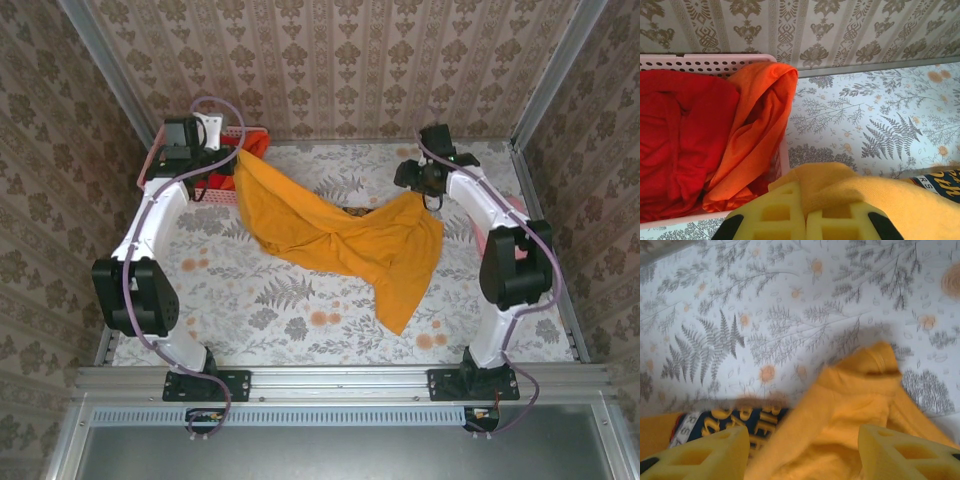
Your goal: Fold and stack the t-shirts
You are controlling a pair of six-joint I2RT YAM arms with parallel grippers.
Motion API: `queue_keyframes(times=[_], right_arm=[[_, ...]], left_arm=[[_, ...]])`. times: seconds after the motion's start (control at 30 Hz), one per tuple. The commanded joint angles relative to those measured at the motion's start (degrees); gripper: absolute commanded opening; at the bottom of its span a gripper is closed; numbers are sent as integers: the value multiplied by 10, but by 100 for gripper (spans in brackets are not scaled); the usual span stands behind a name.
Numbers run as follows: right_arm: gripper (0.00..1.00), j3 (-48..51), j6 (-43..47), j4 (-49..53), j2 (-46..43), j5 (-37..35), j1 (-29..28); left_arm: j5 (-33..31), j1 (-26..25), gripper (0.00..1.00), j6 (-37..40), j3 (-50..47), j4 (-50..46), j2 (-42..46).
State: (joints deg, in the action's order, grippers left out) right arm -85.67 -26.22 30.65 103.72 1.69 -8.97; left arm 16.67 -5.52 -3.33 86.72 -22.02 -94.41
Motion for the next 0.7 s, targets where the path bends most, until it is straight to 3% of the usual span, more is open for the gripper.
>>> queue_keyframes(times=[0.0, 0.13, 0.27, 0.67], right_arm=[[61, 111, -63, -29, -93, 9, -30], [61, 268, -148, -79, -177, 33, -69], [52, 344, -186, -100, -195, 54, -81], [43, 331, -226, -142, -90, 105, -82]], left_arm=[[-6, 3, 0, -20, -5, 25, 20], [-7, 6, 0, -29, -33, 31, 33], [-1, 7, 0, -28, -45, 30, 38], [11, 7, 0, -22, -45, 21, 38]])
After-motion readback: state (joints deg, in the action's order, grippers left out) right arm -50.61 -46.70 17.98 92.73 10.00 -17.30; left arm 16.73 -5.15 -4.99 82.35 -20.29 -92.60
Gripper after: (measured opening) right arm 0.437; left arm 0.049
